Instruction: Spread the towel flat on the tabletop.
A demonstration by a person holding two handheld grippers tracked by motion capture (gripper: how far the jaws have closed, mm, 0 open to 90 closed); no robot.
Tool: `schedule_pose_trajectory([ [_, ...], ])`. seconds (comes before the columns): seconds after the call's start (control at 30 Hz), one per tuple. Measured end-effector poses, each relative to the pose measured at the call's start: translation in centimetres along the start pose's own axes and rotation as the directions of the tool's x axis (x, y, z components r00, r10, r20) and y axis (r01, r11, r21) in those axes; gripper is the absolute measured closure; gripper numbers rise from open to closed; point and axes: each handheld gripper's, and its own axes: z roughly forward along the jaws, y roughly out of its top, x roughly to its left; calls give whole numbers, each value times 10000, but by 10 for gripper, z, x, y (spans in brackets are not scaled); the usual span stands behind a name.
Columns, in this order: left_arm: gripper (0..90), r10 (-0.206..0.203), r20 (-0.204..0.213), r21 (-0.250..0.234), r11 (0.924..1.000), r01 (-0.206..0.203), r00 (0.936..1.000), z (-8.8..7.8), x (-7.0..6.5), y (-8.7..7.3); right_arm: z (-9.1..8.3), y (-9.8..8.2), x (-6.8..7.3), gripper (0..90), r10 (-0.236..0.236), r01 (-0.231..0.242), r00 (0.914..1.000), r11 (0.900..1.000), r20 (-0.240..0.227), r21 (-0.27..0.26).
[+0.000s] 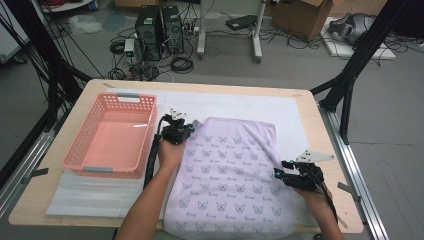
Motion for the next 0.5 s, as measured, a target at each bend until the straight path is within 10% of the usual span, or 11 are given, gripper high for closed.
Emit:
schedule_pose_trajectory([
  [0.23, 536, -251, -10, -8, 9997, 251, 9997, -9, 2, 1, 2, 1, 1, 514, -9, 9, 10000, 10000, 43, 19],
  [0.5, 567, 439, 317, 1217, 9914, -475, 9985, -11, -5, -13, 6, 3, -6, 513, 627, -632, 9926, 9980, 1042, 19],
])
